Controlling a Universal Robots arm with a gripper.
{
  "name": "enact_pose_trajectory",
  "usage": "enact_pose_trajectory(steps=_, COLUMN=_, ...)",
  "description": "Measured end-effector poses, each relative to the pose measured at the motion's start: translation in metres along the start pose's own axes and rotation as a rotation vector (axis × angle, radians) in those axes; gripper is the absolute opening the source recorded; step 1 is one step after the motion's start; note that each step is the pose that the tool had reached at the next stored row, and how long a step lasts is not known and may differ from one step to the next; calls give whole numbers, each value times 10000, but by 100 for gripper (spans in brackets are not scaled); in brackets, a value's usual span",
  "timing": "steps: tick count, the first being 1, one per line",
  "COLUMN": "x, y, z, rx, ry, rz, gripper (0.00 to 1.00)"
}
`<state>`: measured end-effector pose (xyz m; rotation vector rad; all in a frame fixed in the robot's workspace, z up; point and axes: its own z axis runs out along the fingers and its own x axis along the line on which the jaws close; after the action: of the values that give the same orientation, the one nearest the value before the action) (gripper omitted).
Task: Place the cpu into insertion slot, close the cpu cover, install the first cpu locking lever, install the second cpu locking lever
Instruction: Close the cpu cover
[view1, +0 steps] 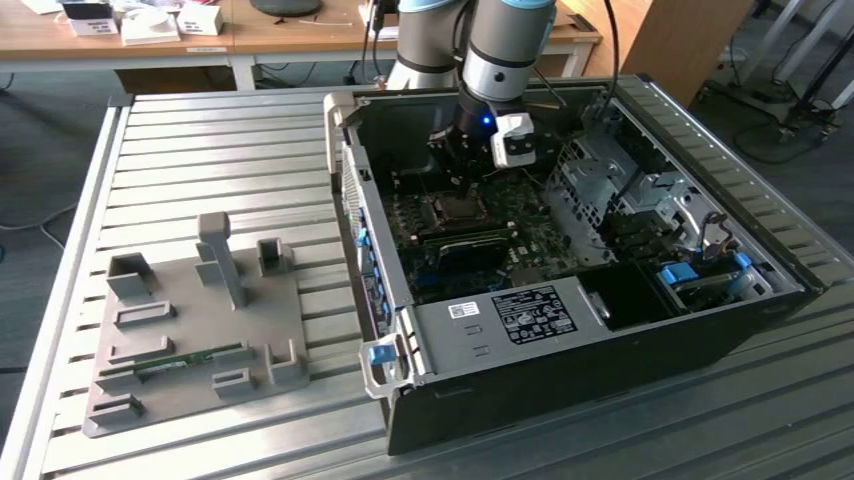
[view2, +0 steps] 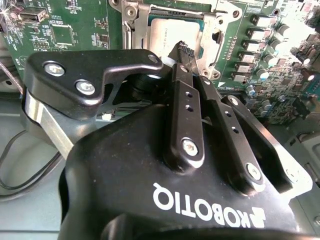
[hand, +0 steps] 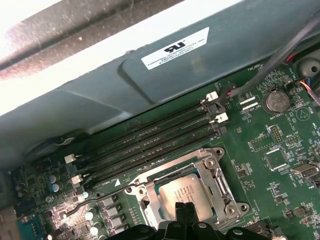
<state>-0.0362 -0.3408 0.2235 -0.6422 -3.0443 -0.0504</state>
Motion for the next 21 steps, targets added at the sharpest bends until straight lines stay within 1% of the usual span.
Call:
enact_pose_trajectory(steps=4, x=0, y=0, z=0, rx=9, ry=7, rz=-278, gripper=11)
enact_pose_trajectory(steps=17, x=0, y=0, z=0, rx=10, ry=8, rz=-323, gripper=11)
enact_pose_trajectory(steps=21, x=0, y=0, z=0, rx=17, ry=13, rz=-500, gripper=11)
